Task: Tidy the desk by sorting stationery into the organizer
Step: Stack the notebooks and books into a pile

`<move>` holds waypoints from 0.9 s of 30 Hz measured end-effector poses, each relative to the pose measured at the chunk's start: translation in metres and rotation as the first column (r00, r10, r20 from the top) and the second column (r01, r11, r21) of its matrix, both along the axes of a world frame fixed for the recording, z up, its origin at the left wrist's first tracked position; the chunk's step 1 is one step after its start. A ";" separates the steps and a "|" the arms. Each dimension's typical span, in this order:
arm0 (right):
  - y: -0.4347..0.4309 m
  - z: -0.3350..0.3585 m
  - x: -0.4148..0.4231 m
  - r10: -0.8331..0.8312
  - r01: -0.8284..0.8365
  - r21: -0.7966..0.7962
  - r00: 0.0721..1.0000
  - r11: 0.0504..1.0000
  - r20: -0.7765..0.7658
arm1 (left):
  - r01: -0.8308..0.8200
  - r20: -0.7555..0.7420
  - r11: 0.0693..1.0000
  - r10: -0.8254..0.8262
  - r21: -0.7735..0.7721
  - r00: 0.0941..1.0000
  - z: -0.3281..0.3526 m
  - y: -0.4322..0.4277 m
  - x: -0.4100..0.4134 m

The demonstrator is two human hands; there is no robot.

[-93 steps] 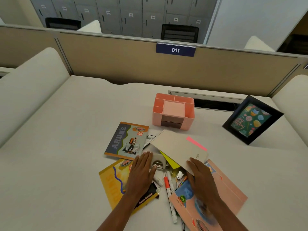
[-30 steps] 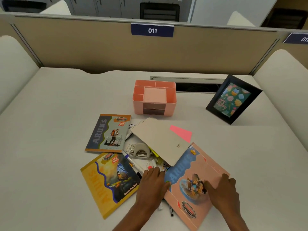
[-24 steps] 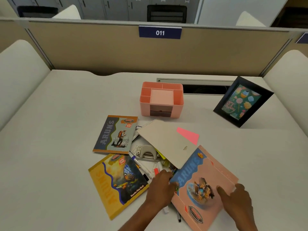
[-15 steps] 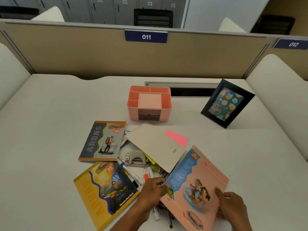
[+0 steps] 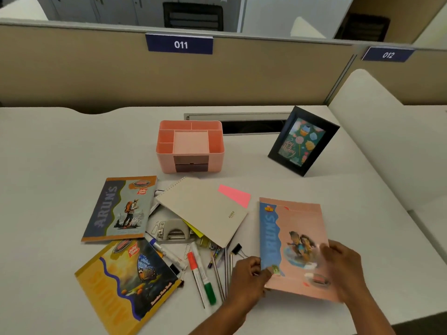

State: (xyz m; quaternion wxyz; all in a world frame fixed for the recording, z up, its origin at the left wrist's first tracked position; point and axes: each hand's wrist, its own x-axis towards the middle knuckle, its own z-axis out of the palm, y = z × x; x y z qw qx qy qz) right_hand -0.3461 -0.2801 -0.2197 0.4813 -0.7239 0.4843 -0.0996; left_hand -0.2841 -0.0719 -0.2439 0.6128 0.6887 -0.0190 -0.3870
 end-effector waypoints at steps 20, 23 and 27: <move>-0.065 -0.053 0.046 0.203 -0.285 -0.449 0.954 0.847 -0.222 | 0.123 0.473 0.868 -0.376 0.482 0.797 -0.025 -0.038 -0.012; -0.067 -0.054 0.047 0.245 -0.333 -0.475 0.940 0.815 -0.239 | 0.121 0.469 0.831 -0.419 0.543 0.778 -0.021 -0.041 -0.012; -0.064 -0.055 0.047 0.268 -0.354 -0.507 0.934 0.786 -0.237 | 0.125 0.442 0.785 -0.465 0.607 0.767 -0.023 -0.043 -0.013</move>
